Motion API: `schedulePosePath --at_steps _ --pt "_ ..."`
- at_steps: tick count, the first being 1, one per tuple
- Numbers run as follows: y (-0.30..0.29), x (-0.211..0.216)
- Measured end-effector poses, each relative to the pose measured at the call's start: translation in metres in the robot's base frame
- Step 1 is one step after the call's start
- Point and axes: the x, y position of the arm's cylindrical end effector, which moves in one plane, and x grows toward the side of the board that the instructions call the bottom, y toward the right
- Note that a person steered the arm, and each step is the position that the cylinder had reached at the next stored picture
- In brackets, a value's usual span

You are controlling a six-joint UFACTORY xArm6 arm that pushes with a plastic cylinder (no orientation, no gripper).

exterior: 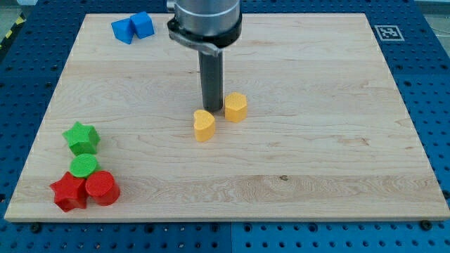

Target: Push the hexagon into the heart

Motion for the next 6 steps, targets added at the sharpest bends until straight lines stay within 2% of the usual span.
schedulePosePath --at_steps 1,2,3,4,5,6 --pt "0.034 -0.023" --pt "0.072 -0.02" --pt "0.05 -0.003" --pt "0.0 0.016" --pt "-0.005 0.01" --pt "0.037 -0.003"
